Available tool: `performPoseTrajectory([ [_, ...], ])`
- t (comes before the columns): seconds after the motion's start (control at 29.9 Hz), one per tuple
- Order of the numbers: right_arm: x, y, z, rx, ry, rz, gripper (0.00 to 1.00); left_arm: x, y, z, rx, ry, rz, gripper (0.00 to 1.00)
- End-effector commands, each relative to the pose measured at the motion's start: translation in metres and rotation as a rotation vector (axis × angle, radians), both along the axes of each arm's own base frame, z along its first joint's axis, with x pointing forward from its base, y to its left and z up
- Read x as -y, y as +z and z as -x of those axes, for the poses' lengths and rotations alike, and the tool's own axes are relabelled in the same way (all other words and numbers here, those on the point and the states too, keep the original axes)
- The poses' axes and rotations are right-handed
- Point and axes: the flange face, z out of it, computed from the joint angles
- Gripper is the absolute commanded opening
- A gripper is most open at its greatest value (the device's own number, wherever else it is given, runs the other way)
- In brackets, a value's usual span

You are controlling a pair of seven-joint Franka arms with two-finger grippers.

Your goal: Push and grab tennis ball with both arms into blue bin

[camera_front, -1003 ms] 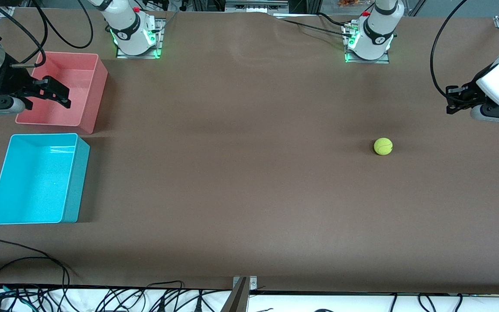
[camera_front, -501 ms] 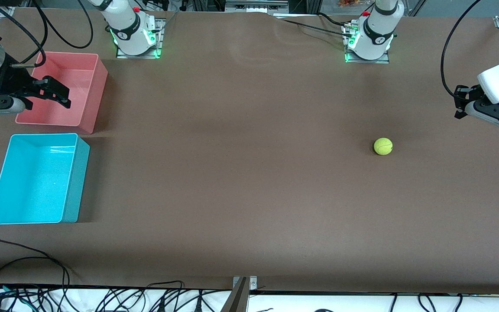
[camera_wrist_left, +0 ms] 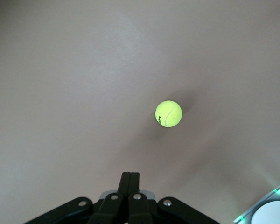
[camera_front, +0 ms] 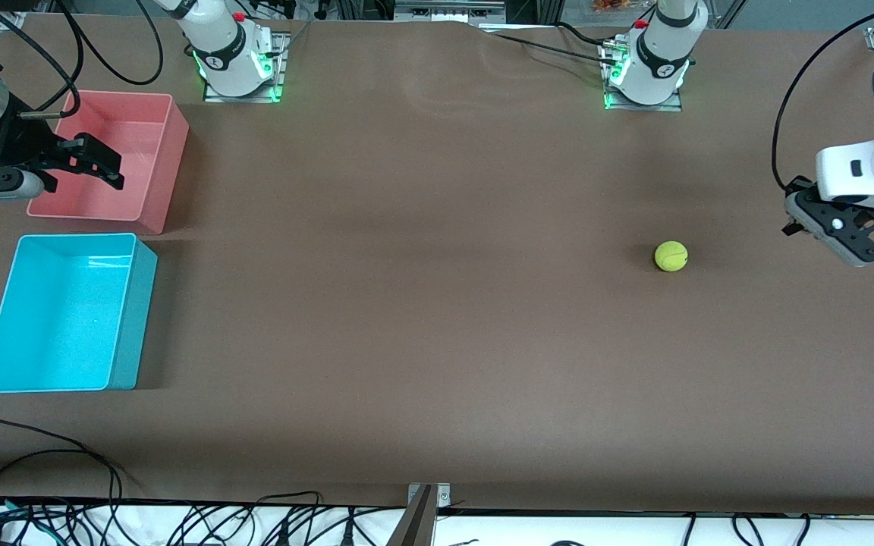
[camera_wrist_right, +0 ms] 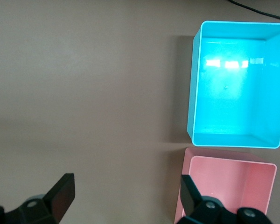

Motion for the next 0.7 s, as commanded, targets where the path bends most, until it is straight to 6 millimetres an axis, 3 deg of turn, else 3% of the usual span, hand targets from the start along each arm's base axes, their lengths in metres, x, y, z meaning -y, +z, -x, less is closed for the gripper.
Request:
performPoseTrajectory([
  [0.0, 0.001, 0.005, -0.001, -0.005, 0.006, 0.011, 1.00, -0.004, -0.032, 0.005, 0.010, -0.094, 0.001, 0.00],
  [0.27, 0.002, 0.004, -0.002, -0.005, 0.005, 0.011, 1.00, -0.009, -0.073, 0.012, -0.010, -0.157, 0.012, 0.00],
  [0.67, 0.002, 0.004, -0.002, -0.005, 0.003, 0.011, 1.00, -0.012, -0.154, 0.029, -0.064, -0.296, 0.043, 0.00],
])
